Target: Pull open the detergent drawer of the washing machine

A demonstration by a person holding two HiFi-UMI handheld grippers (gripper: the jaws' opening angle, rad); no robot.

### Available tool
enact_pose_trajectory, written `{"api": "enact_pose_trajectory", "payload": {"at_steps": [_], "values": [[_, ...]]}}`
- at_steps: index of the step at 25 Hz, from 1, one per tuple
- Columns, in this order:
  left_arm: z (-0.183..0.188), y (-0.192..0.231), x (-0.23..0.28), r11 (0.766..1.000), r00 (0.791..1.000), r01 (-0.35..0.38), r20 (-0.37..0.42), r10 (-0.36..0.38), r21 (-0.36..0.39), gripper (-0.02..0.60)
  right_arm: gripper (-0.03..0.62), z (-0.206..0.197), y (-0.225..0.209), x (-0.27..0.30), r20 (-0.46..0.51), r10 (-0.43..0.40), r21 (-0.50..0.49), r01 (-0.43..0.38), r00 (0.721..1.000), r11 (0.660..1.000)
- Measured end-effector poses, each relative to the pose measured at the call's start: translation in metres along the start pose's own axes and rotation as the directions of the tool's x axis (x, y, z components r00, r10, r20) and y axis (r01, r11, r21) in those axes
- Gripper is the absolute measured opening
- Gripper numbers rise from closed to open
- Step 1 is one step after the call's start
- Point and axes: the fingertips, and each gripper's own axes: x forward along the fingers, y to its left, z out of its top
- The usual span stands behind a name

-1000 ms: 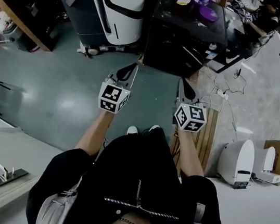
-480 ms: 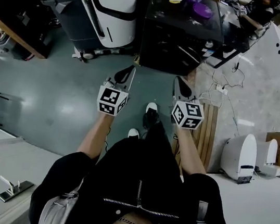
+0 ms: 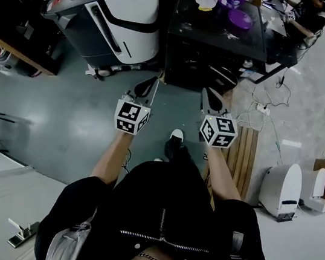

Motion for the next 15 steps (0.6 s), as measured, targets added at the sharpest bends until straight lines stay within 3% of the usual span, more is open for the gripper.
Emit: {"api": "enact_pose_trajectory", "payload": {"at_steps": [15], "values": [[0.025,0.050,0.134,0.999,0.998,-0.039,-0.047,0.039,-0.003,0.018,0.005,0.043,-0.084,0.122,-0.015,0.063,0.052,-0.062,0.998,0.997]]}}
